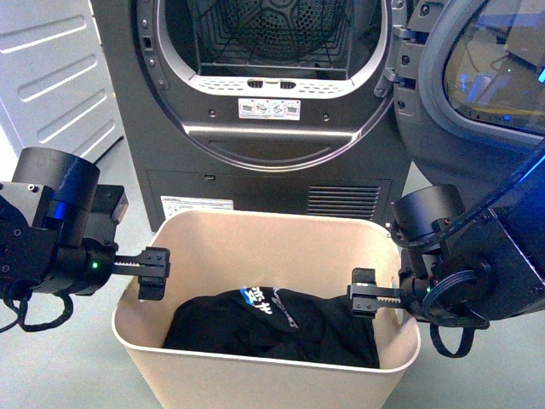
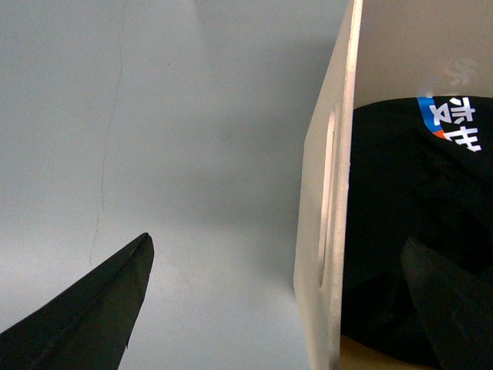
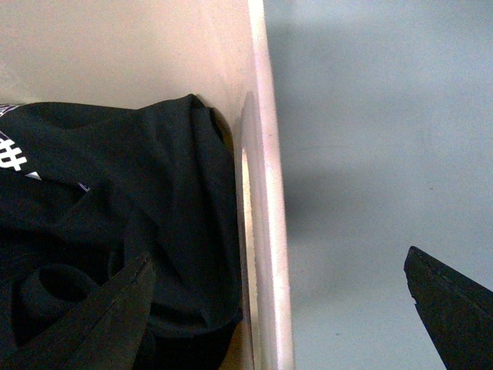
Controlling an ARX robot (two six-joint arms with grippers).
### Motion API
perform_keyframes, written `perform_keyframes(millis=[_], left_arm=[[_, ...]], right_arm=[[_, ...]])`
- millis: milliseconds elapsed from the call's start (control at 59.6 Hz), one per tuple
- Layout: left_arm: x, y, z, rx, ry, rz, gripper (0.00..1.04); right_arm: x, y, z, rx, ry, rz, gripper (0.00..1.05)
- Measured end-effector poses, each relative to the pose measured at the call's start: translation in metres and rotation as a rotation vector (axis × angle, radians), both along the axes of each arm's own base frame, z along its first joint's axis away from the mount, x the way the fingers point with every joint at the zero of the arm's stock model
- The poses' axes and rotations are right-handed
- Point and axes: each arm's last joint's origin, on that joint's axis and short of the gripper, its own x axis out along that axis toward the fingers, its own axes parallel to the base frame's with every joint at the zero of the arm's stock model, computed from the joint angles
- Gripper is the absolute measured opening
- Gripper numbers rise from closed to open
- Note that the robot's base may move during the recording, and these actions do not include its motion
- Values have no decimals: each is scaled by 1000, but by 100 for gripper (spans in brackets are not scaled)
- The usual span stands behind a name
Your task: Move hamper under clothes hanger
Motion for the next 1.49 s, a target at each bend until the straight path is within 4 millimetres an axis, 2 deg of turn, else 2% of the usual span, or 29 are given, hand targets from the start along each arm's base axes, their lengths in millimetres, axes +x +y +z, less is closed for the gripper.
perform_keyframes(millis=[436,470,537,822,1006,1057,1241,1375,1493], left_arm=[[6,-11,-15,-21,3,9,98],[6,-11,-16,-18,5,11,96],[7,-13,-18,-19,7,11,87],[7,-15,-19,-18,11,9,44],[6,-16,-20,-33,15,-4,4],[7,-16,-20,-39,14,-7,4],[8,-15,-10,-57,43,-28,4],[25,-13,7,-63,9,-34,4],[30,-12,27,-48,-36,-25,4]], right_arm=[[0,-2,2,-10,3,-9,97],[0,-2,3,-10,1,-9,97],[0,-2,5,-11,-3,-11,91],[3,-2,15,-20,-26,-16,50],[2,-1,16,-19,-21,-1,10],[2,0,18,-15,-20,3,2],[5,-2,28,-21,-17,-1,3],[15,5,38,-22,-50,3,3],[19,9,43,23,-71,11,3]])
